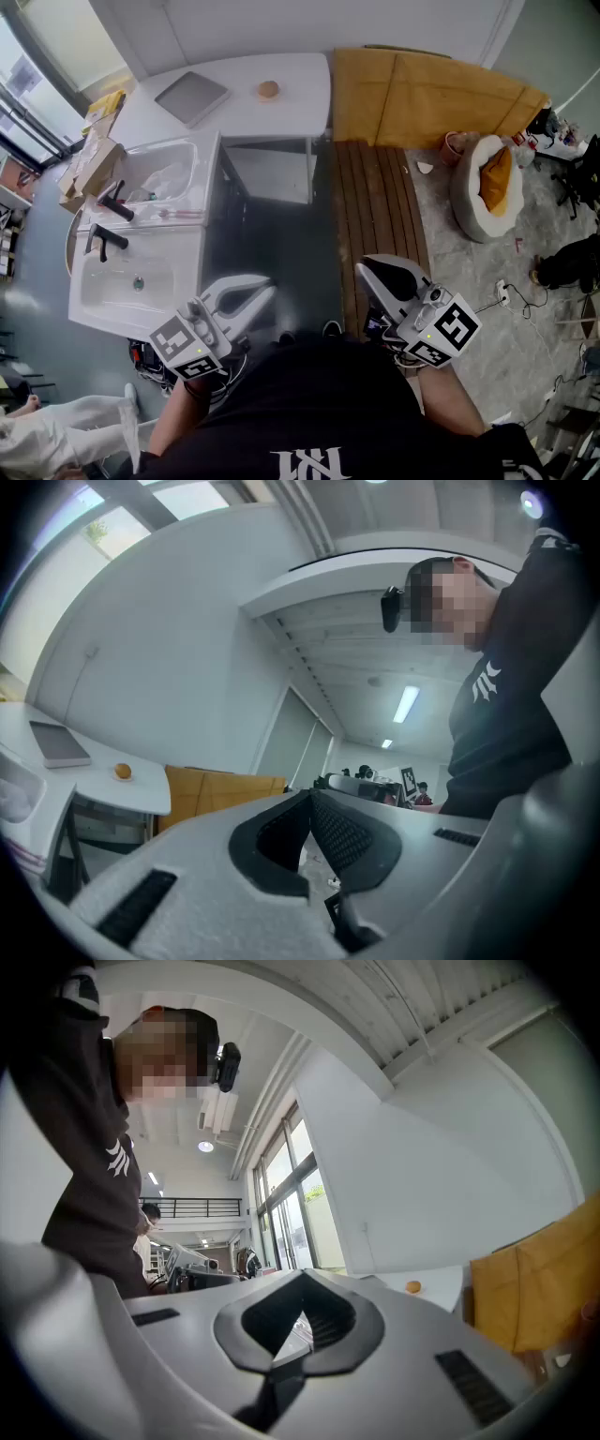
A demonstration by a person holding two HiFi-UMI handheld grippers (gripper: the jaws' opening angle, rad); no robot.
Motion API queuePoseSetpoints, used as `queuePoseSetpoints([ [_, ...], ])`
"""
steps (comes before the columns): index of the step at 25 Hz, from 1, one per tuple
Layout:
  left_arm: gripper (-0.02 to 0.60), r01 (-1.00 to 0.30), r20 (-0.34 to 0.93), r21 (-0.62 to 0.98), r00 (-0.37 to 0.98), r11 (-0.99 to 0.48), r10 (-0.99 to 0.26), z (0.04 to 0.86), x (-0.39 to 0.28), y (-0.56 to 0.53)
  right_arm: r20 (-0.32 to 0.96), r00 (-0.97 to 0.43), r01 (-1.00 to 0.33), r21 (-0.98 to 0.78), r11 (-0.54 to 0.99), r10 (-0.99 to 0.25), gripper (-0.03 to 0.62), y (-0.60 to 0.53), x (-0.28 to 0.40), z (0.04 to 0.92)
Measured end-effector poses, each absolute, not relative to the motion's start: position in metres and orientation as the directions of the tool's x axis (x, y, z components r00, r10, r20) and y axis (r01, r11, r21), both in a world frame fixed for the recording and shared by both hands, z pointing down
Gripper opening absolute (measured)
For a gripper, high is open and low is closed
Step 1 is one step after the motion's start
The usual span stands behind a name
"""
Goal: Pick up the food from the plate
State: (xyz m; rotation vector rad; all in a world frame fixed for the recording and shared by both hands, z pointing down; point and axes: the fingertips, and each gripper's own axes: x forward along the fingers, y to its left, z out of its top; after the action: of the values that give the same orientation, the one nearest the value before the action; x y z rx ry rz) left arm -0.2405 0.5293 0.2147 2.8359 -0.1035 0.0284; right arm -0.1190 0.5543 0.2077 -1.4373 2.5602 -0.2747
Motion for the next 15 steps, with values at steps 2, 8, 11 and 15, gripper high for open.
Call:
queuePoseSetpoints([
  [2, 0.005, -0.071, 0.033, 0.304, 0.997, -0.95, -0.064, 0.219, -0.237, 0.532, -0.073, -0.51, -0.823, -0.25, 0.511, -0.857, 0.003, 0.554, -0.117, 0.209],
  [8, 0.005, -0.093, 0.035, 0.306, 0.996, -0.947, -0.087, 0.229, -0.238, 0.535, -0.081, -0.521, -0.814, -0.253, 0.523, -0.85, 0.003, 0.55, -0.115, 0.214],
  [11, 0.005, -0.121, 0.033, 0.311, 0.993, -0.943, -0.117, 0.231, -0.241, 0.538, -0.088, -0.499, -0.824, -0.261, 0.504, -0.862, 0.003, 0.55, -0.106, 0.216],
  [15, 0.005, -0.136, 0.031, 0.319, 0.991, -0.938, -0.134, 0.235, -0.233, 0.54, -0.087, -0.493, -0.83, -0.252, 0.498, -0.865, 0.004, 0.551, -0.094, 0.219],
])
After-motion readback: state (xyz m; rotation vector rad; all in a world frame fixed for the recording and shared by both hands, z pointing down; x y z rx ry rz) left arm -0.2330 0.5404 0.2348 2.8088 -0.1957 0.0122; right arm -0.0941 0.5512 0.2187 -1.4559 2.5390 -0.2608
